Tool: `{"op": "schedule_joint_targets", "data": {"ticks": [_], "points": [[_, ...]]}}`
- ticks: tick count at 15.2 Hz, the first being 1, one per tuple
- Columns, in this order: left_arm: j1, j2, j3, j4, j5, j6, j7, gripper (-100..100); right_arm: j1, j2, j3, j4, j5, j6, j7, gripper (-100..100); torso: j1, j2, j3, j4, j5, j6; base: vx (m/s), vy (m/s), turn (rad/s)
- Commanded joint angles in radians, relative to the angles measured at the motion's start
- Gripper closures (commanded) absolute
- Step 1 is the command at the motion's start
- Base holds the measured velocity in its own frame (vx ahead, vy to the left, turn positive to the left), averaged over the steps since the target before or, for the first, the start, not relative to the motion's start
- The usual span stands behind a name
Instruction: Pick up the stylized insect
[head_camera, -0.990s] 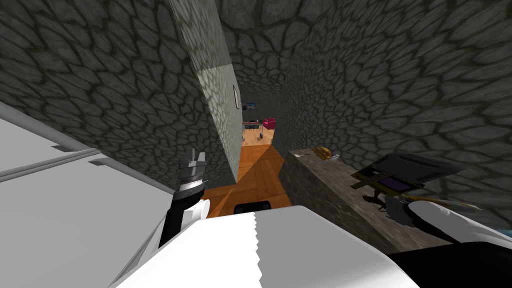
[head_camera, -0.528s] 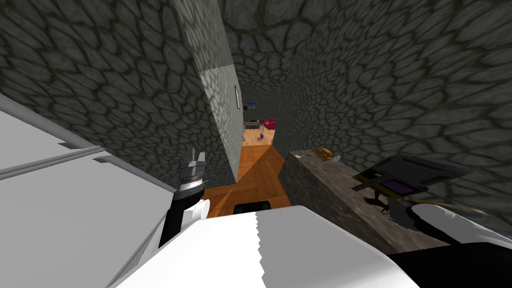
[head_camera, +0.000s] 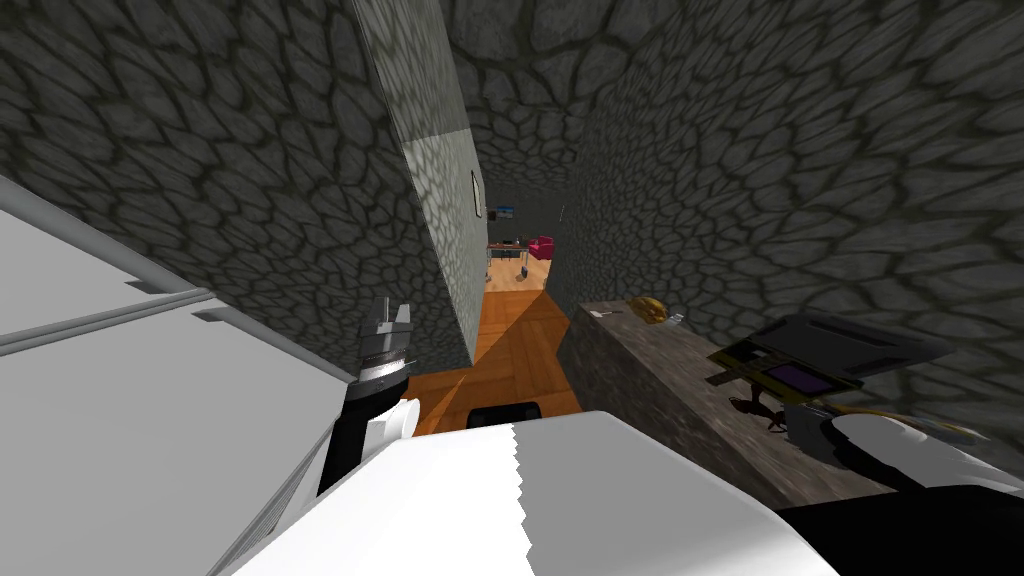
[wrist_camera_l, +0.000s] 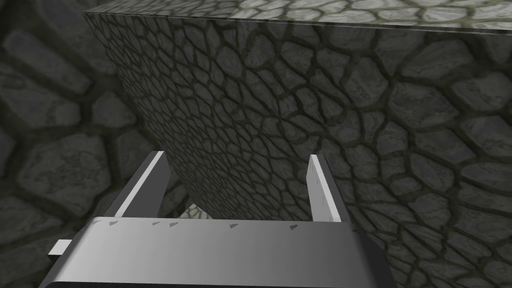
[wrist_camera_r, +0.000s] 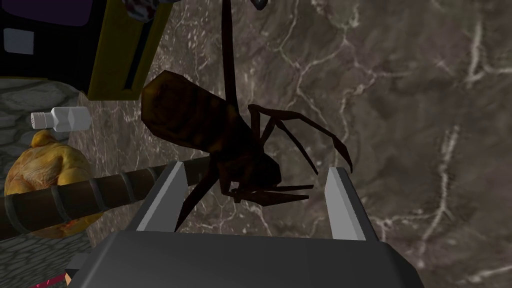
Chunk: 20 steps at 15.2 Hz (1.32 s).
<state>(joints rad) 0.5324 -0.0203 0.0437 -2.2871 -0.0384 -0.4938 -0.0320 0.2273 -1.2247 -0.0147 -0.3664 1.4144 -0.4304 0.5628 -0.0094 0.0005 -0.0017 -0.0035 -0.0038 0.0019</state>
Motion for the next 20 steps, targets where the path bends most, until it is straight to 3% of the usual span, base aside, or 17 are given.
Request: {"op": "schedule_joint_targets", "data": {"ticks": [1,4,5,6,7,9,11,12,16,17,20], "points": [[0.0,0.0,0.0,0.0,0.0,0.0,0.0,0,0.0,0.0,0.0,0.0,0.0,0.0,0.0,100,0.0,0.0,0.0,0.0,0.0,0.0,0.002,-0.004,0.025],[0.0,0.0,0.0,0.0,0.0,0.0,0.0,0,-0.003,-0.007,-0.003,-0.002,-0.001,0.005,0.0,100,-0.002,0.002,0.0,-0.001,-0.006,0.004,0.002,-0.005,0.013],[0.0,0.0,0.0,0.0,0.0,0.0,0.0,0,0.008,0.004,-0.033,-0.022,0.045,-0.01,-0.026,100,-0.002,0.002,0.001,-0.001,-0.006,0.004,0.001,0.008,-0.051],[0.0,0.0,0.0,0.0,0.0,0.0,0.0,0,0.008,0.004,-0.033,-0.022,0.045,-0.01,-0.026,100,-0.002,0.002,0.001,-0.001,-0.007,0.005,0.0,0.013,-0.066],[0.0,0.0,0.0,0.0,0.0,0.0,0.0,0,0.008,0.01,-0.069,-0.036,0.085,-0.024,-0.04,100,-0.002,0.003,0.001,-0.001,-0.008,0.005,-0.001,0.021,-0.05],[0.0,0.0,0.0,0.0,0.0,0.0,0.0,0,0.008,0.016,-0.102,-0.049,0.131,-0.038,-0.053,100,-0.001,0.003,0.001,-0.001,-0.01,0.005,-0.001,0.026,-0.044],[0.0,0.0,0.0,0.0,0.0,0.0,0.0,0,0.008,0.016,-0.118,-0.049,0.155,-0.038,-0.053,100,-0.001,0.003,0.001,-0.001,-0.011,0.005,-0.001,0.021,-0.016],[0.0,0.0,0.0,0.0,0.0,0.0,0.0,0,0.007,0.022,-0.16,-0.062,0.186,-0.052,-0.067,100,-0.001,0.003,0.001,-0.001,-0.011,0.005,0.001,0.014,-0.029],[0.0,0.0,0.0,0.0,0.0,0.0,0.0,0,0.007,0.028,-0.203,-0.075,0.265,-0.066,-0.08,100,-0.002,0.003,0.001,-0.001,-0.011,0.005,0.002,0.015,-0.025],[0.0,0.0,0.0,0.0,0.0,0.0,0.0,0,0.007,0.034,-0.242,-0.088,0.299,-0.08,-0.094,100,-0.002,0.003,0.001,-0.001,-0.011,0.005,0.0,0.012,-0.033],[0.0,0.0,0.0,0.0,0.0,0.0,0.0,0,0.007,0.04,-0.287,-0.102,0.367,-0.094,-0.107,100,-0.001,0.003,0.001,-0.001,-0.011,0.005,0.002,0.015,-0.033]]}}
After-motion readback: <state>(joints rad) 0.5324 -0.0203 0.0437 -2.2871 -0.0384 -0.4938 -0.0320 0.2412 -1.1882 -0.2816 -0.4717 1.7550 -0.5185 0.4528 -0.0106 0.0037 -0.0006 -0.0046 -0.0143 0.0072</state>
